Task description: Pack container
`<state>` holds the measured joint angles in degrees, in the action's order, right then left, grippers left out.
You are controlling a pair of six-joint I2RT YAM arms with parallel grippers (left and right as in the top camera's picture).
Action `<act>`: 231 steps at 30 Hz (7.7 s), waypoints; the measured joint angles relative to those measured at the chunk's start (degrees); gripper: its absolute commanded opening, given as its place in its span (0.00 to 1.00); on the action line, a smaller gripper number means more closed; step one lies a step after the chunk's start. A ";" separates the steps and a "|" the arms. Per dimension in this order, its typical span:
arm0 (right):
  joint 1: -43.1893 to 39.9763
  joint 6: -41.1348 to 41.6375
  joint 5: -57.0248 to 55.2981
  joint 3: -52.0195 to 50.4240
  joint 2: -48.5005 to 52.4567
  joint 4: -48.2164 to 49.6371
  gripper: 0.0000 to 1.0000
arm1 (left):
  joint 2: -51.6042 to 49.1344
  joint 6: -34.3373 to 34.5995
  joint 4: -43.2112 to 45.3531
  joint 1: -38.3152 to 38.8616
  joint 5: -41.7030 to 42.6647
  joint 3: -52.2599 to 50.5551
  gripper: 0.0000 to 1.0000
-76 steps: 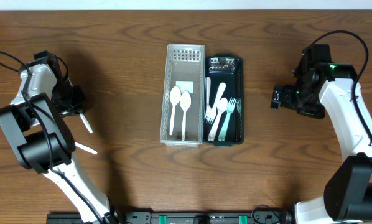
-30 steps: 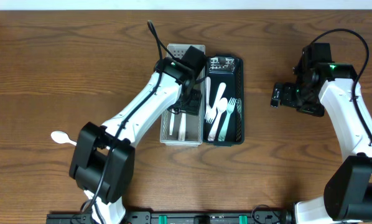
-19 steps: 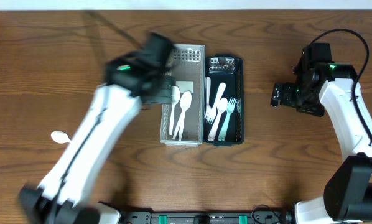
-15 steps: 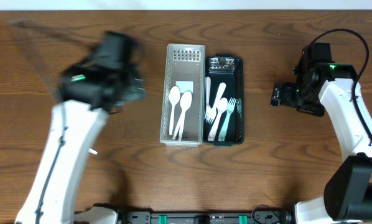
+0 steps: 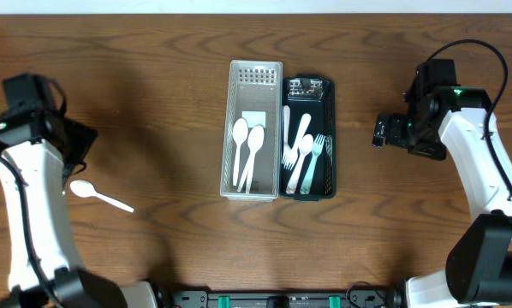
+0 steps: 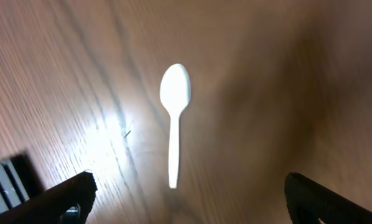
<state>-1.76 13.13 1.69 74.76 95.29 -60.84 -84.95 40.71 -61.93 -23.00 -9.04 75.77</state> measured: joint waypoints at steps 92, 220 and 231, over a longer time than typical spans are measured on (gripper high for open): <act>0.00 -0.39 0.00 -0.24 0.00 1.14 0.99 | 2.69 -30.71 18.29 55.34 12.00 -8.13 0.06; 8.66 -0.17 -11.26 -58.16 -94.27 35.50 0.99 | 61.00 -36.26 18.40 27.23 9.90 -48.68 0.98; 8.66 -8.74 -8.31 -74.34 -94.60 58.73 0.99 | 61.00 -36.26 18.40 27.23 9.92 -48.78 0.98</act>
<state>6.90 4.38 -6.61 0.43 0.69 -2.11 -23.94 4.45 -43.53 4.23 0.89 26.98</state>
